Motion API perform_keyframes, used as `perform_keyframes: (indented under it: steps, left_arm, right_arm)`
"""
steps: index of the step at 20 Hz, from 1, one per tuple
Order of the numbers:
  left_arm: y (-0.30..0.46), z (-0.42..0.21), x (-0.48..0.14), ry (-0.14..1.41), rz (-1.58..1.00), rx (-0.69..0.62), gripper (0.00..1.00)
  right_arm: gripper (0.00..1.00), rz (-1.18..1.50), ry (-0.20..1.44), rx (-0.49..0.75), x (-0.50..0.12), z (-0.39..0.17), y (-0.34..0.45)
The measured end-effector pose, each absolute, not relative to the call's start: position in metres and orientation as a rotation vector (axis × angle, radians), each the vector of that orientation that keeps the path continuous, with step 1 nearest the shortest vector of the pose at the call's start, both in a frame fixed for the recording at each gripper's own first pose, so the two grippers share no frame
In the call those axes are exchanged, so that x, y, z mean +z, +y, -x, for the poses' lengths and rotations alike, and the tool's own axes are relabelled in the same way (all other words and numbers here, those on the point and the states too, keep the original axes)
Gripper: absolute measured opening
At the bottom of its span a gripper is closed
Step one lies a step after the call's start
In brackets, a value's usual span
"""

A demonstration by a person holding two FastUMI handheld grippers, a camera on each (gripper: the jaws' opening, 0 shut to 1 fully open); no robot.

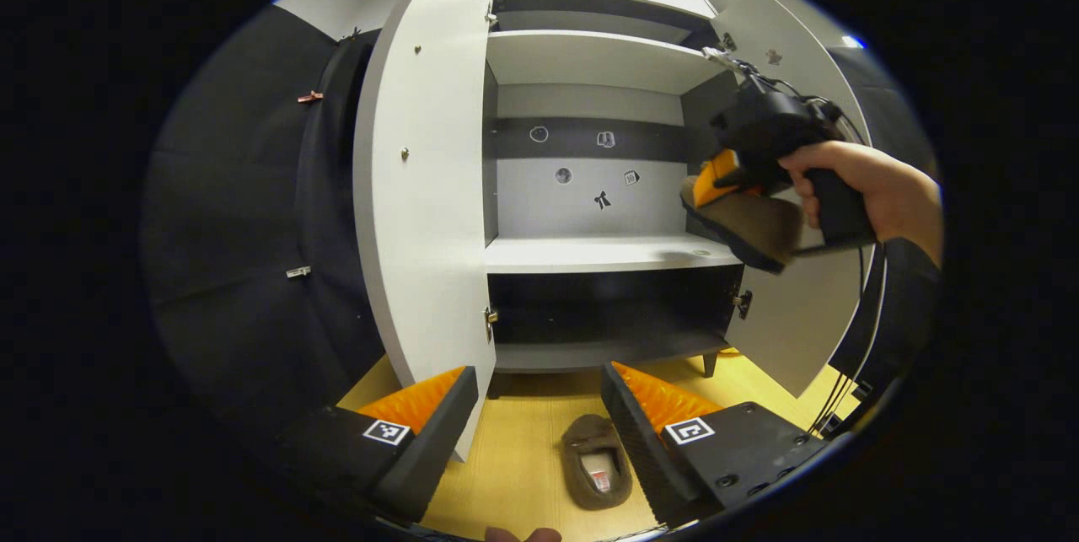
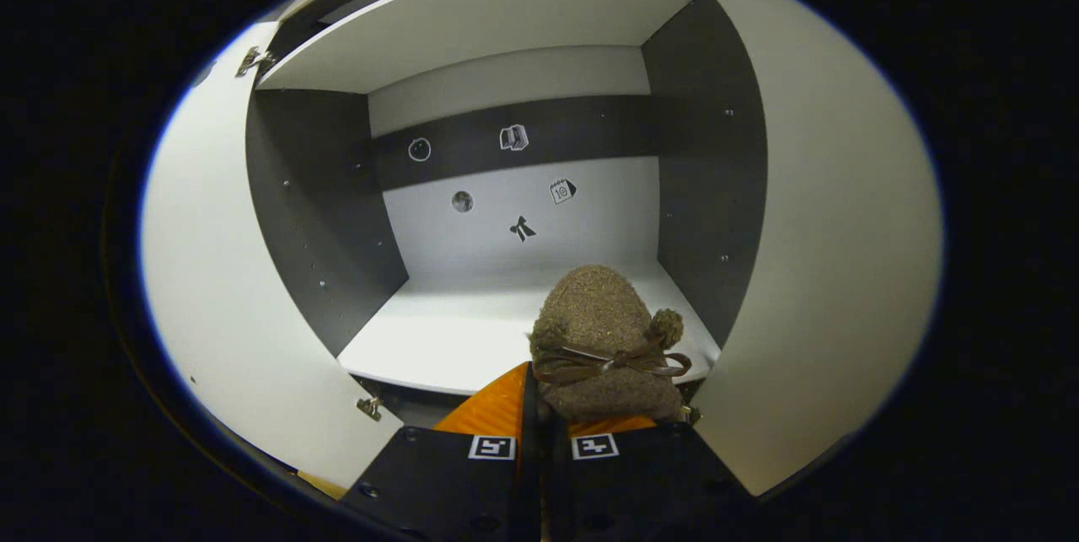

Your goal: Grab one shoe with the right hand and put it into the shoe cabinet, grab the other shoe with the left hand and put it into the shoe cabinet; then close the right door with the right hand and the left door with the left hand.

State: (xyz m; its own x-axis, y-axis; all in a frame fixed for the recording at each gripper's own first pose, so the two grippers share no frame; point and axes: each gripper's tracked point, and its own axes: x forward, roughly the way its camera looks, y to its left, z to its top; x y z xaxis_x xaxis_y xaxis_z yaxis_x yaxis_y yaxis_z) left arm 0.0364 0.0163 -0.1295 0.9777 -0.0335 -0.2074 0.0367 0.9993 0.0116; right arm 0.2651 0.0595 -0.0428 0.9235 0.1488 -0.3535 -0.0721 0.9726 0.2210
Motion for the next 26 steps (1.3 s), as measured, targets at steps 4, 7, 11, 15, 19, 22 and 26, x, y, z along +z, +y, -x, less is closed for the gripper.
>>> perform_keyframes:
  steps: [4,7,11,15,19,22,26]
  left_arm:
    - [0.01,-0.034,-0.133,0.219,-0.006,-0.035,0.94]
    - [0.006,-0.032,-0.136,0.229,0.006,-0.031,0.94]
    - [0.004,-0.03,-0.136,0.228,0.017,-0.033,0.94]
    - [0.007,-0.029,-0.139,0.241,0.007,-0.013,0.94]
    - [0.008,-0.028,-0.143,0.257,0.011,0.007,0.94]
    - [0.007,-0.03,-0.144,0.266,0.011,0.015,0.94]
    - [0.005,-0.034,-0.142,0.26,0.018,0.025,0.94]
  right_arm:
    - [0.1,-0.22,0.325,0.066,-0.038,-0.318,0.056]
    - [0.1,-0.21,0.318,0.051,-0.043,-0.351,0.056]
    - [0.09,-0.201,0.31,0.029,-0.06,-0.396,0.055]
    - [0.1,-0.178,0.33,0.008,-0.081,-0.422,0.054]
    - [0.09,-0.155,0.378,0.01,-0.104,-0.44,0.061]
    - [0.1,-0.151,0.406,0.0,-0.116,-0.447,0.064]
    - [0.16,-0.154,0.423,0.024,-0.116,-0.442,0.07]
